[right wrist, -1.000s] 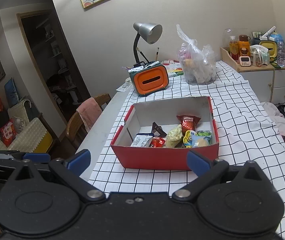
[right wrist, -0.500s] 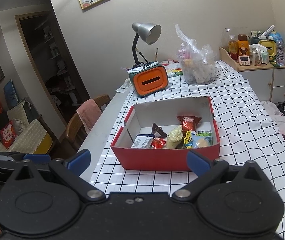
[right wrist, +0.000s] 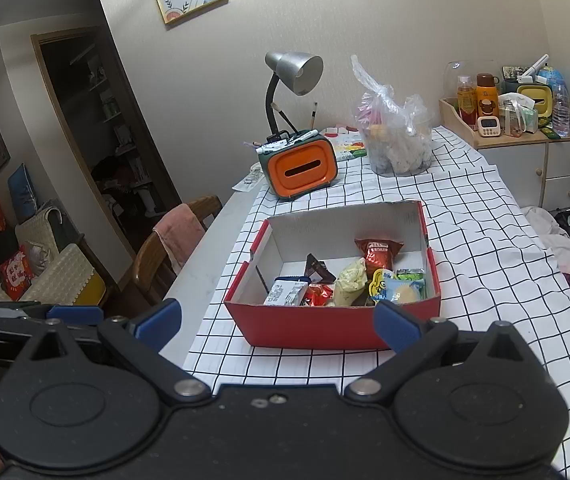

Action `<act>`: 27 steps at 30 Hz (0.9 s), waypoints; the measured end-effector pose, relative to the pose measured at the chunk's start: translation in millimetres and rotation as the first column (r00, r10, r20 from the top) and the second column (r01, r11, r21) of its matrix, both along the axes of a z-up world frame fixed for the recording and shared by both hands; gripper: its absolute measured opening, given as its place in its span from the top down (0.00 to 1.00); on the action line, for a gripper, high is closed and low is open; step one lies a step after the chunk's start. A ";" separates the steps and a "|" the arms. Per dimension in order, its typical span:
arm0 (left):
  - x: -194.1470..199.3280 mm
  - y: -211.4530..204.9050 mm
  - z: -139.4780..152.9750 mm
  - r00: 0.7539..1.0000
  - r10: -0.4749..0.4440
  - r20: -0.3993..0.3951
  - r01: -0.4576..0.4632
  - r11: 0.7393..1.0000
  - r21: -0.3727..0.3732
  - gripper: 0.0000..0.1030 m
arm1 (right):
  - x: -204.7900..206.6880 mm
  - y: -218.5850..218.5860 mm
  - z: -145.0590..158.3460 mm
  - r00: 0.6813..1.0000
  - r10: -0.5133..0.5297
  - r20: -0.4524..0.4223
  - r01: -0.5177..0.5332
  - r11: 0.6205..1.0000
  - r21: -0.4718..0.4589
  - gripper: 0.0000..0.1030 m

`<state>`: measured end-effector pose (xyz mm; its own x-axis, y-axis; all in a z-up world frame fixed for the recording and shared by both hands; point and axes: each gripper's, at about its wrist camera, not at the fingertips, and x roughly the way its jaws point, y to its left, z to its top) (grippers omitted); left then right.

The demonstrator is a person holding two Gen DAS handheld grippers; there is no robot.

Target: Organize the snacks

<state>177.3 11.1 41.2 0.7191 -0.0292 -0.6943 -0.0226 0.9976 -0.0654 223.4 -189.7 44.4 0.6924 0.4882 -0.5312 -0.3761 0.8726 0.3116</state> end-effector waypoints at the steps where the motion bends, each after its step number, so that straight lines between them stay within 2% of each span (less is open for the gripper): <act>1: 0.3 0.0 0.1 1.000 0.000 -0.002 0.000 1.000 -0.002 0.02 | 0.3 0.0 0.2 1.000 0.000 0.001 0.000 1.000 0.000 0.00; 27: -0.2 -2.4 -6.1 1.000 -0.006 -0.022 0.006 1.000 -0.007 0.02 | -2.9 -3.6 -4.0 1.000 -0.023 -0.022 0.023 1.000 -0.002 0.00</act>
